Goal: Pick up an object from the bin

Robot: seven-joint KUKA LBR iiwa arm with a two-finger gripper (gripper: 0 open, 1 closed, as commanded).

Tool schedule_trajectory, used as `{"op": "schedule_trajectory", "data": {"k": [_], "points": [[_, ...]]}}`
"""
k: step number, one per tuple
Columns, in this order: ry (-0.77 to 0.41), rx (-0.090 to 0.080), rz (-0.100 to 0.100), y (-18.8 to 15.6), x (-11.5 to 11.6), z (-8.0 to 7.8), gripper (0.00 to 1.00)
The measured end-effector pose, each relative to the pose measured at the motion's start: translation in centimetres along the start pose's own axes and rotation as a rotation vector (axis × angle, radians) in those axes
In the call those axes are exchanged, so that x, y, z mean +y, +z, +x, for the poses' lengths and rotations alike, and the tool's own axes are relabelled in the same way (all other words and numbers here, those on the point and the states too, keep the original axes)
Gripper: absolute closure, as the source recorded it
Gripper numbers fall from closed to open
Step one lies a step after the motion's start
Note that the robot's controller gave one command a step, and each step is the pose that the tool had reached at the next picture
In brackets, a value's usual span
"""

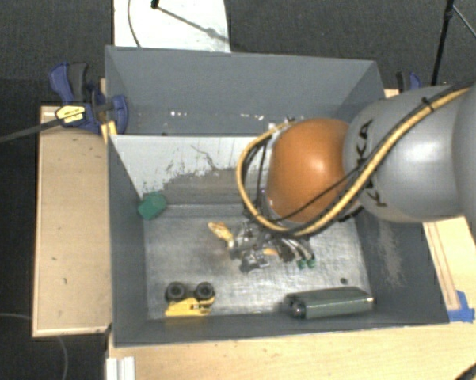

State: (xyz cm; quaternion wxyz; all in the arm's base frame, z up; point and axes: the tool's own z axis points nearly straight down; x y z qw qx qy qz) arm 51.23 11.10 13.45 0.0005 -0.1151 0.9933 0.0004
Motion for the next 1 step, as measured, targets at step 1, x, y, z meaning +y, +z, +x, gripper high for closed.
{"op": "schedule_trajectory", "data": {"k": [1], "points": [[0.001, -0.004, 0.0, -0.59, -0.01, -0.11, 1.0]]}}
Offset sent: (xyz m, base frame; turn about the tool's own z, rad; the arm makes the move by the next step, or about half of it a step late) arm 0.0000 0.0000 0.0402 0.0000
